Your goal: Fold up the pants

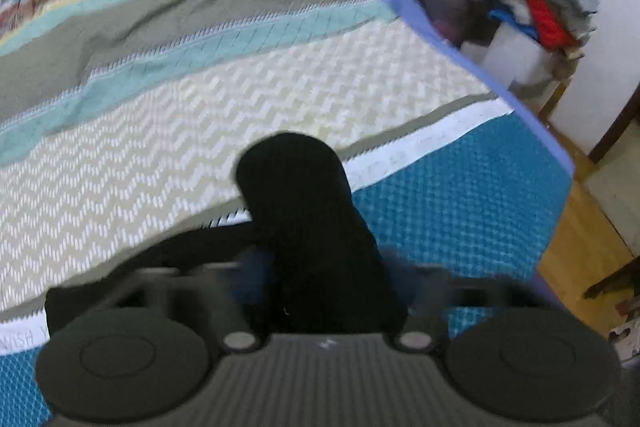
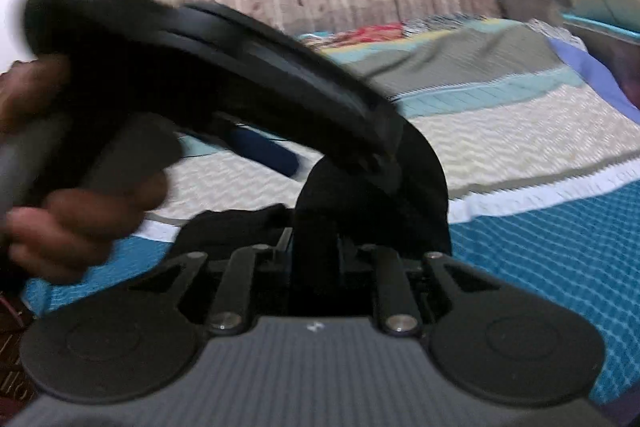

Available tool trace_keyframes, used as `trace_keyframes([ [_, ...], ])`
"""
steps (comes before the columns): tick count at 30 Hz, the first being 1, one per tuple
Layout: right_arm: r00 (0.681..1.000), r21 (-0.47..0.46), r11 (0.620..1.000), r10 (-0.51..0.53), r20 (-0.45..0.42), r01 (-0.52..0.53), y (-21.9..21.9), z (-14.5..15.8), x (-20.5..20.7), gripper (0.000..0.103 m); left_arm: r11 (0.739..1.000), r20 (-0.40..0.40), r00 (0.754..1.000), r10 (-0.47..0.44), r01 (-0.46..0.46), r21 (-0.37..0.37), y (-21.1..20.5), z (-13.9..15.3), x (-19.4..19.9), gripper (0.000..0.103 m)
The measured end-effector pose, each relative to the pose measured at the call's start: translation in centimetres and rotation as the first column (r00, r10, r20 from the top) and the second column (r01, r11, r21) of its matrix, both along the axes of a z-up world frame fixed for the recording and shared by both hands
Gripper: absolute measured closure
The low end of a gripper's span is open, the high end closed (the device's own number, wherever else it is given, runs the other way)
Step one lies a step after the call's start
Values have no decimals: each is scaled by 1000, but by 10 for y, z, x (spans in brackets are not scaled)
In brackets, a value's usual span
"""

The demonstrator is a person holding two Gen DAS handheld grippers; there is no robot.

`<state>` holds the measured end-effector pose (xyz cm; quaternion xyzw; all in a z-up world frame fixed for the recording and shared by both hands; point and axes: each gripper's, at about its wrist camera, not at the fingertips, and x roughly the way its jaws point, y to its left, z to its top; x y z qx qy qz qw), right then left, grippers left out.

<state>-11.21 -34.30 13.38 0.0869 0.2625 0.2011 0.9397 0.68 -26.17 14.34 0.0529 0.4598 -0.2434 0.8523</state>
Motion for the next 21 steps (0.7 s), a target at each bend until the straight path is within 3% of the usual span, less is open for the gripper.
trace_keyframes([
  [1, 1000, 3, 1000, 16, 5, -16, 4, 4, -2, 81, 999, -20, 999, 24, -25, -24, 9, -1, 3, 84],
  [4, 999, 3, 999, 50, 10, -50, 14, 12, 1, 81, 991, -10, 999, 54, -54, -122, 45, 8, -1, 87],
  [10, 974, 87, 971, 225, 4, -224, 58, 29, 21, 81, 969, 70, 984, 165, -148, -198, 131, 21, -22, 87],
  [14, 936, 62, 935, 351, -27, -349, 103, 16, 31, 75, 926, -19, 953, 303, -299, -232, 196, -11, -27, 86],
  [17, 905, 70, 915, 404, -132, -398, 124, -6, 44, 62, 913, -66, 935, 347, -354, -205, 217, -44, -22, 83],
  [19, 902, 121, 918, 394, -176, -377, 117, -10, 50, 62, 902, -98, 919, 382, -394, -175, 225, -67, -15, 77],
  [21, 920, 165, 928, 359, -159, -334, 97, -3, 50, 60, 885, -132, 900, 414, -433, -171, 232, -79, -13, 69],
])
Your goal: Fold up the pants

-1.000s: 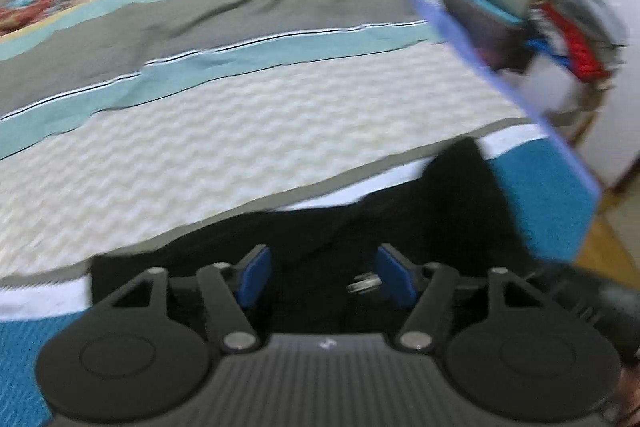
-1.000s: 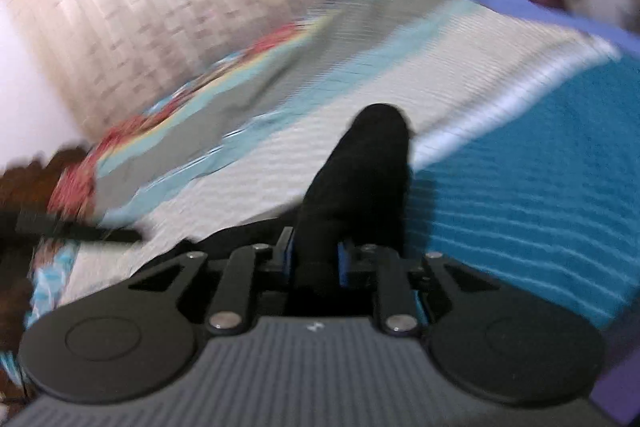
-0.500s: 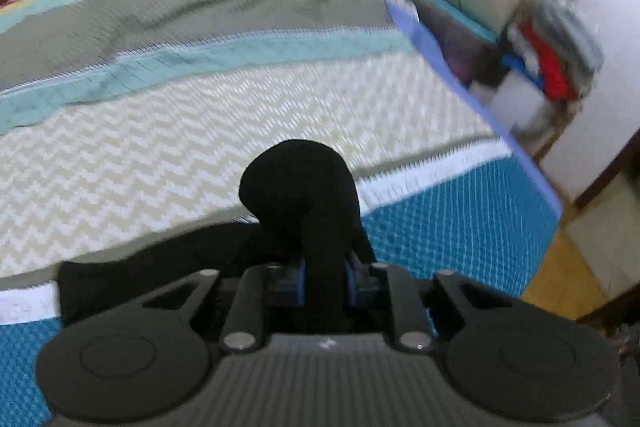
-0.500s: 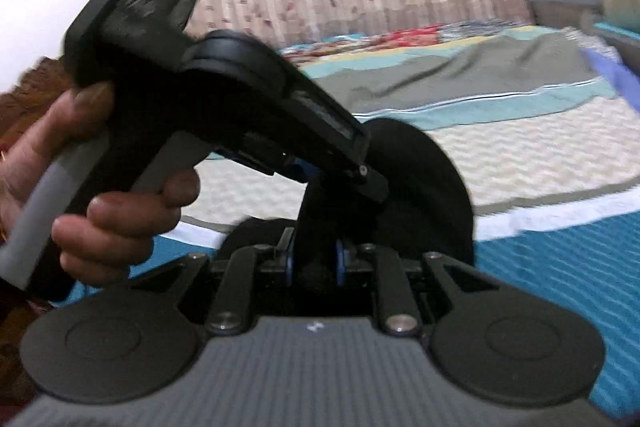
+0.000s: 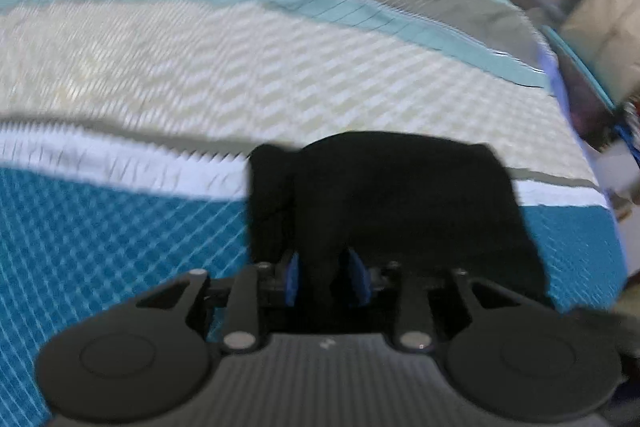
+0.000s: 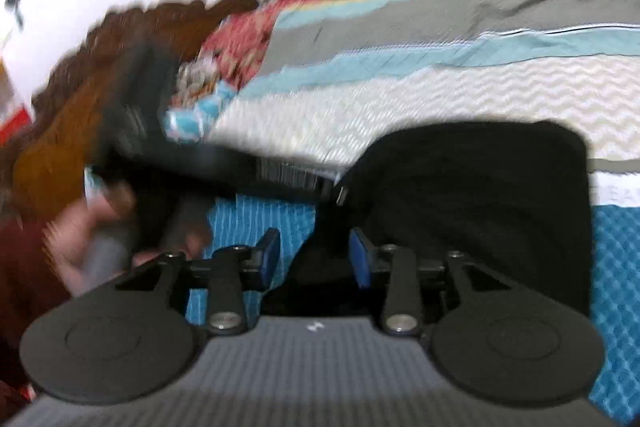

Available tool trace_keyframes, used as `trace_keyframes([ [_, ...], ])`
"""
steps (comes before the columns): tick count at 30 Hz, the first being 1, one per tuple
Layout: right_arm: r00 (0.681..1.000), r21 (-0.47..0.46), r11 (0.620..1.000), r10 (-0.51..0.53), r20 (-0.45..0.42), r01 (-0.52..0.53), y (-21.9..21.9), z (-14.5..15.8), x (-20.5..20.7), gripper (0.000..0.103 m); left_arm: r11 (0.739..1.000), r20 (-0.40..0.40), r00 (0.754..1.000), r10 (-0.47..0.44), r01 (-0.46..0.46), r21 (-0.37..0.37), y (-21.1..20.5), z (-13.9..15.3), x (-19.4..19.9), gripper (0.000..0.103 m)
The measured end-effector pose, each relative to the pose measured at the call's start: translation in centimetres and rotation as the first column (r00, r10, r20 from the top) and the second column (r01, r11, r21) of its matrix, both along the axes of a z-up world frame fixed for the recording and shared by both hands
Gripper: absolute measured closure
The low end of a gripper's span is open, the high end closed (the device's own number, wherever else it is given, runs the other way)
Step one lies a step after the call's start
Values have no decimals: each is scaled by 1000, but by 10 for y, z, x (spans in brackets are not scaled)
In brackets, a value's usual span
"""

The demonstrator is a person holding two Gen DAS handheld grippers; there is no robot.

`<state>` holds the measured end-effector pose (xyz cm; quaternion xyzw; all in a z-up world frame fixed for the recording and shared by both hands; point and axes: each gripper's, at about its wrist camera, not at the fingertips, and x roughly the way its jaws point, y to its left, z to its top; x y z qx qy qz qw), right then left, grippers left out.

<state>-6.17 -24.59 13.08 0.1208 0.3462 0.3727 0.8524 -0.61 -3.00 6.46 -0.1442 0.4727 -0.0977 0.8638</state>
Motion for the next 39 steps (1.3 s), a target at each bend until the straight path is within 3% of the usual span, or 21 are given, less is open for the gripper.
trace_keyframes([
  [3, 990, 12, 990, -142, 5, 142, -37, 6, -1, 59, 1000, 36, 999, 7, -7, 8, 2, 4, -10, 56],
  [5, 973, 20, 973, -230, -38, 230, -61, 2, 0, 59, 1000, 56, 998, -6, 5, 7, 2, 12, -17, 53],
  [9, 949, 33, 954, -293, -116, 299, -84, -11, -9, 59, 998, 109, 993, -48, 44, 39, -4, 29, -41, 43],
  [13, 961, -11, 968, -250, -121, 251, -65, -17, -10, 58, 987, 103, 990, -100, 85, 140, -16, 25, -55, 42],
  [18, 991, -194, 973, -112, 79, 125, -26, -10, -29, 44, 954, 97, 988, -119, 87, 287, -15, 5, -68, 38],
  [20, 988, -321, 944, -30, 152, 78, -6, -18, -36, 40, 941, 94, 988, -119, 82, 327, -12, -1, -69, 31],
  [22, 975, -460, 886, 39, 219, 68, 12, -34, -45, 35, 928, 106, 986, -131, 85, 362, -13, -10, -68, 22],
  [24, 968, -484, 872, 56, 243, 71, 16, -44, -48, 33, 920, 102, 986, -132, 84, 384, -15, -20, -65, 19],
  [29, 975, -450, 890, 36, 218, 68, 2, -38, -43, 33, 933, 95, 989, -113, 73, 351, -13, -11, -66, 17],
  [34, 972, -352, 931, -8, 233, 93, -14, -22, -48, 37, 975, 146, 988, -40, 7, 223, 10, 22, -79, 25],
  [35, 974, -298, 951, -13, 227, 82, -20, -15, -47, 42, 982, 159, 987, -18, -13, 189, 16, 29, -81, 26],
  [37, 984, -220, 975, 8, 180, 33, -20, -6, -43, 71, 994, 167, 986, 28, -45, 100, 28, 40, -82, 33],
  [39, 991, -195, 980, 60, 121, -35, -10, -5, -34, 78, 998, 165, 985, 51, -57, 34, 32, 46, -76, 38],
])
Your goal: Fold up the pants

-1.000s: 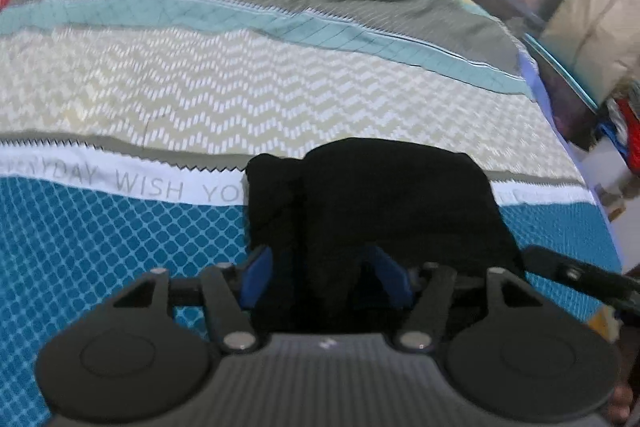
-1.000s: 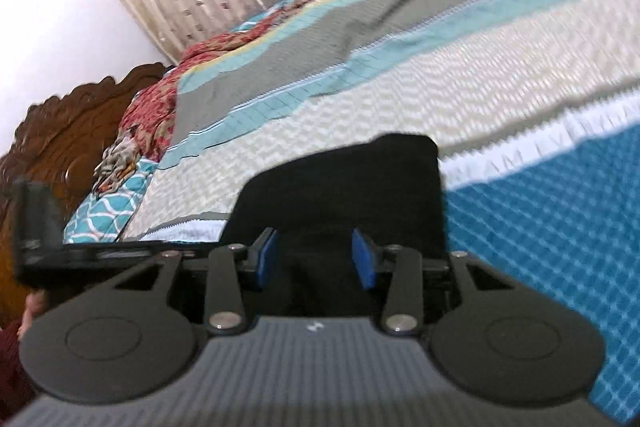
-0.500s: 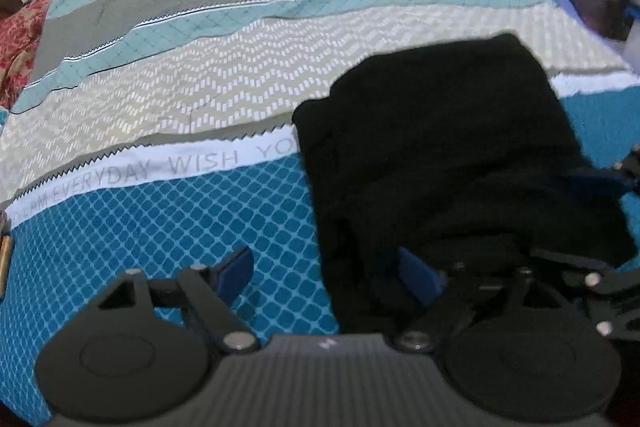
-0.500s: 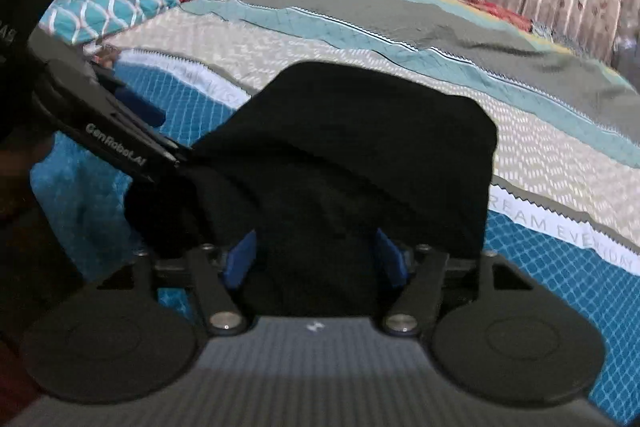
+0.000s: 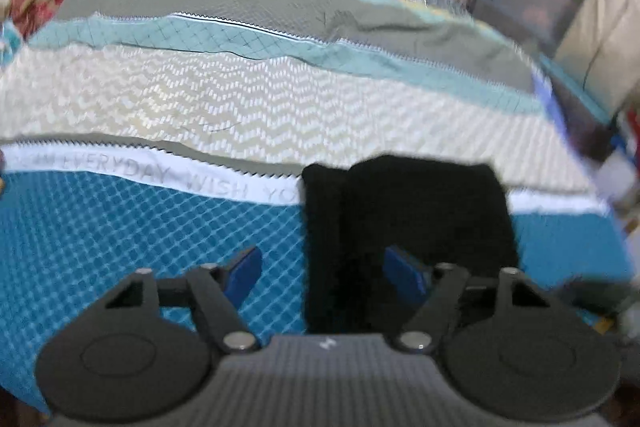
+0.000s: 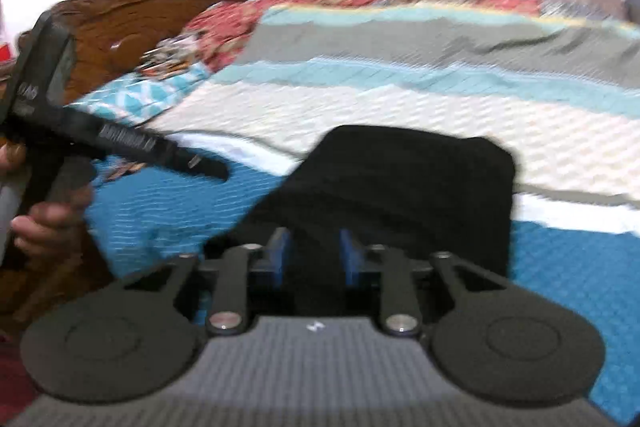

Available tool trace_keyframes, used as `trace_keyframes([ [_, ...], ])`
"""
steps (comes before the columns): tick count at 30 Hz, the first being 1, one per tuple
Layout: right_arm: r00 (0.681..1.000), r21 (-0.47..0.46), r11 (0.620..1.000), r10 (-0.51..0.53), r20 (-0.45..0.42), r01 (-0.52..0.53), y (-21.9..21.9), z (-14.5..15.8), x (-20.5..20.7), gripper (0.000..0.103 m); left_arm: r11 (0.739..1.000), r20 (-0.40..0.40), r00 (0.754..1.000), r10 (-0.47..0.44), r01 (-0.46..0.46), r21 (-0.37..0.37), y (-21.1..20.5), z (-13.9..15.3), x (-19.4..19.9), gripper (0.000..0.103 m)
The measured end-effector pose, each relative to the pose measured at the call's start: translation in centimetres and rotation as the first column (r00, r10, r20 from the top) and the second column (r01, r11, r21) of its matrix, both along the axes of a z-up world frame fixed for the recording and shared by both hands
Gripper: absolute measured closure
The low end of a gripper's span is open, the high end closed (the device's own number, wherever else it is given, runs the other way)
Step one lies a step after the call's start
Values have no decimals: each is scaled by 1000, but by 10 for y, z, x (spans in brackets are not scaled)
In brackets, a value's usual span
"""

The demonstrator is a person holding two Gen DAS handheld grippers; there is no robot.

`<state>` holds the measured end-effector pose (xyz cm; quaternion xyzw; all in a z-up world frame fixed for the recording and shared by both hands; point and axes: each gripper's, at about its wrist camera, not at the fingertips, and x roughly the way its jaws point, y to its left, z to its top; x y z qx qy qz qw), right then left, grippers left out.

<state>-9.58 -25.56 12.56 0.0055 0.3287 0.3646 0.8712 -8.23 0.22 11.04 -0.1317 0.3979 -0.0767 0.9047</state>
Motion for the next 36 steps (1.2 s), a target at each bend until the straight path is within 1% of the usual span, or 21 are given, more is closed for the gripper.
trace_keyframes([
  [1, 999, 4, 1000, 22, -32, -22, 7, -4, 4, 80, 1000, -4, 1000, -1, 1, -24, -2, 2, 5, 43],
  [2, 996, 14, 998, 57, -75, -56, 18, -9, 8, 82, 999, -7, 1000, -12, 11, -44, -5, 3, 10, 46],
  [4, 975, 28, 987, 160, -157, -157, 41, -26, 11, 82, 996, -6, 999, -51, 50, -69, -18, 1, 21, 49],
  [5, 965, -3, 982, 186, -185, -190, 54, -36, 10, 82, 995, -15, 998, -64, 63, -76, -24, -2, 27, 50],
  [6, 962, -36, 979, 190, -198, -200, 63, -44, 9, 82, 993, -39, 996, -78, 74, -86, -31, -7, 35, 53],
  [8, 956, -9, 980, 190, -225, -197, 65, -49, 12, 82, 990, -90, 991, -99, 89, -105, -44, -22, 51, 55],
  [10, 956, 12, 982, 185, -229, -188, 60, -45, 13, 82, 995, -121, 989, -89, 82, -61, -55, -37, 63, 57],
  [12, 966, 26, 983, 182, -184, -180, 50, -35, 7, 82, 998, -133, 989, -65, 66, 4, -59, -48, 71, 56],
  [13, 972, 40, 984, 175, -157, -171, 43, -28, 3, 81, 999, -143, 988, -50, 52, 16, -56, -52, 71, 56],
  [15, 983, 85, 990, 127, -129, -117, 24, -17, 0, 79, 999, -159, 987, -8, 15, 40, -50, -51, 69, 56],
  [16, 988, 110, 991, 85, -127, -71, 11, -13, 0, 77, 997, -158, 987, 10, 2, 77, -48, -46, 66, 53],
  [18, 991, 148, 989, 0, -136, 20, -9, -9, 3, 75, 990, -132, 991, 31, -12, 142, -46, -37, 56, 50],
  [21, 976, 209, 965, -119, -181, 157, -39, -9, 8, 74, 980, -98, 994, 54, -34, 195, -42, -28, 38, 49],
  [23, 961, 221, 948, -183, -208, 229, -51, -11, 10, 70, 974, -88, 994, 68, -47, 223, -39, -28, 30, 46],
  [25, 949, 225, 935, -224, -221, 273, -57, -11, 9, 61, 969, -94, 992, 82, -57, 242, -38, -29, 26, 46],
  [27, 941, 220, 929, -248, -228, 298, -60, -11, 11, 60, 965, -99, 991, 94, -66, 253, -38, -32, 21, 46],
  [30, 929, 179, 933, -260, -262, 312, -60, -19, 12, 59, 958, -114, 988, 109, -73, 279, -40, -42, 16, 46],
  [32, 902, 110, 940, -271, -336, 323, -52, -38, 17, 59, 953, -135, 984, 119, -75, 292, -41, -50, 15, 46],
  [34, 884, 79, 939, -284, -371, 335, -53, -49, 18, 58, 951, -145, 982, 125, -77, 299, -41, -55, 13, 46],
  [36, 886, 82, 939, -285, -366, 335, -53, -48, 16, 57, 947, -144, 981, 129, -79, 311, -41, -58, 12, 46],
])
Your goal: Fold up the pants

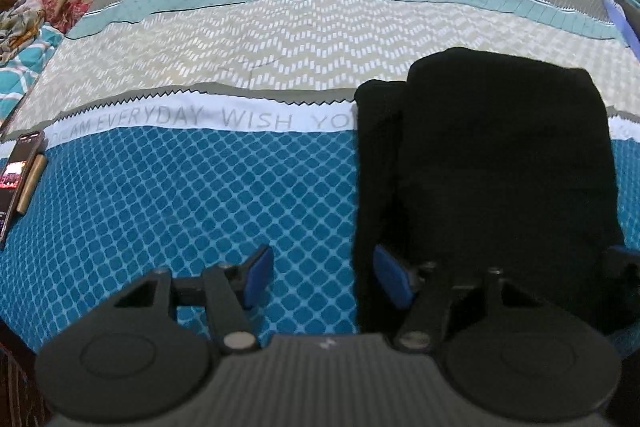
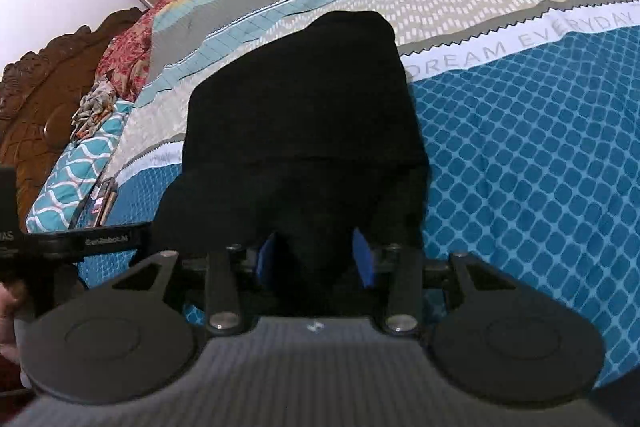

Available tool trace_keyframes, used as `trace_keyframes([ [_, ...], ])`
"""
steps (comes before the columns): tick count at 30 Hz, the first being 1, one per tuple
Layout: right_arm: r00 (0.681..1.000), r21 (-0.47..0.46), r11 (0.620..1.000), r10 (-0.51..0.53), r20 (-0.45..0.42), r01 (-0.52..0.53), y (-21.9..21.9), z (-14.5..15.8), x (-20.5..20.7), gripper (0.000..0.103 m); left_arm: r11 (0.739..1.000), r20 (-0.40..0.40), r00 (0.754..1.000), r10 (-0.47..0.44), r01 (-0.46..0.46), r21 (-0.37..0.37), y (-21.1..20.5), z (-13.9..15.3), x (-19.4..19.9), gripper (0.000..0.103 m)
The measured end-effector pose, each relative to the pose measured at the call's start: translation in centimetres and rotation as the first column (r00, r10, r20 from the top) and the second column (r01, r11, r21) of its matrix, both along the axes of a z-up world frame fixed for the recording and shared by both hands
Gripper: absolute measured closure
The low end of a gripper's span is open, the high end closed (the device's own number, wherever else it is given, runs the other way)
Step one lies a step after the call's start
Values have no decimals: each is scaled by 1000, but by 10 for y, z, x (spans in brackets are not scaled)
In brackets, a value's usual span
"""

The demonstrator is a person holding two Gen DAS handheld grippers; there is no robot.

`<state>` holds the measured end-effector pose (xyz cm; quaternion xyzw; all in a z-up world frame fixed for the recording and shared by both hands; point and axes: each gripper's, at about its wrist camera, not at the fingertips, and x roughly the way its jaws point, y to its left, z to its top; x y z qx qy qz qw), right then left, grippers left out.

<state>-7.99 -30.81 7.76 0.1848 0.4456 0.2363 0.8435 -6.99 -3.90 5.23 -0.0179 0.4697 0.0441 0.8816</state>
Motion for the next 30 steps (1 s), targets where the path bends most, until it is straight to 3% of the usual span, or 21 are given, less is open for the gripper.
trace_keyframes([
  [9, 1000, 12, 1000, -5, 4, 4, -4, 5, -1, 54, 999, 8, 1000, -5, 4, 35, -3, -3, -1, 44],
  [14, 998, 50, 998, -47, 51, 44, -20, 19, 2, 51, 999, 7, 1000, -2, 1, 39, 1, -4, 0, 42],
  [17, 993, 78, 993, -94, 75, 88, -33, 25, 4, 38, 999, 8, 1000, 0, 0, 39, 2, -5, 0, 40],
  [18, 991, 83, 991, -108, 73, 102, -38, 25, 6, 33, 999, 8, 1000, 0, 0, 39, 3, -5, 0, 40],
  [24, 991, 115, 984, -136, -9, 136, -51, 13, 12, 30, 999, 10, 1000, 0, -1, 40, 4, -6, 0, 38],
  [30, 992, 100, 987, -125, -1, 125, -45, 15, 11, 29, 999, 16, 1000, 4, -5, 54, 4, -6, 0, 35],
])
